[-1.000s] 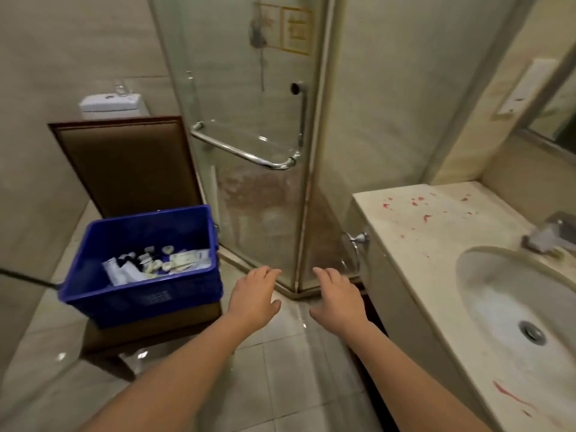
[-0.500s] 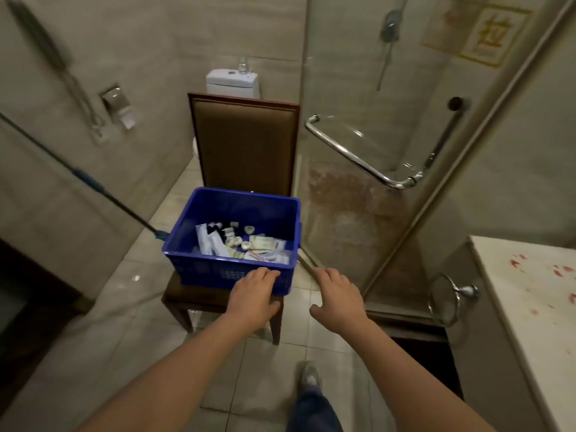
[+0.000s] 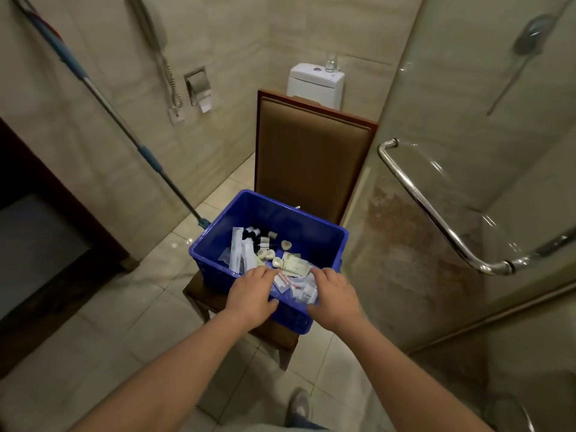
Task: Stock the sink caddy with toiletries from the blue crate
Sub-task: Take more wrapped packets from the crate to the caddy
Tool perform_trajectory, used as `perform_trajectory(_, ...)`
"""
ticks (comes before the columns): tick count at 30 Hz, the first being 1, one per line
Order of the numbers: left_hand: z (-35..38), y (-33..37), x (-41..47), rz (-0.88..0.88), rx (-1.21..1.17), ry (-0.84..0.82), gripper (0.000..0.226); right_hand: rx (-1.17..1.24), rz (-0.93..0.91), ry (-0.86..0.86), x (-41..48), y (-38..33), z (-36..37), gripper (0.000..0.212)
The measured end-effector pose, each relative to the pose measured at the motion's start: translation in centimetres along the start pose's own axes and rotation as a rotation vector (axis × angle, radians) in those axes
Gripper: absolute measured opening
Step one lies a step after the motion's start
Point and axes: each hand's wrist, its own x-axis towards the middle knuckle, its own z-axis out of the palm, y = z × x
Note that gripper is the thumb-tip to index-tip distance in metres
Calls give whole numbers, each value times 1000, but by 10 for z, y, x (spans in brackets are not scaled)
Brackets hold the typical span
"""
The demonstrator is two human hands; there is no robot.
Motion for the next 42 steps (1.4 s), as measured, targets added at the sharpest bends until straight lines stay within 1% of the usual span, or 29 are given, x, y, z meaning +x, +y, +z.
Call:
perform_trajectory(5,6,2,27,-49,-9,-14,67,-11,-36,-36,35,15,-1,79)
perform_trajectory(11,12,-5,57,-102,-4,-69,67,35,-22,-90,64,27,10,76)
perform_trajectory(19,27,-33,115,-104,-19,-229,70,64,46,-203,112,34,29,75)
perform_trajectory(27,47,-88,197,-46,-47,-423,64,106,210,-325,184,27,58,74)
perform_trajectory(33,87,-122,244,-18,-75,-586,65,169,312,-409,236,32,98,75)
perform_trajectory(36,114,-132,262,-5,-82,-656,65,215,363,-417,257,41,122,74)
perform_trajectory(42,168,-139,292,45,-125,-696,69,270,416,-426,297,59,172,74)
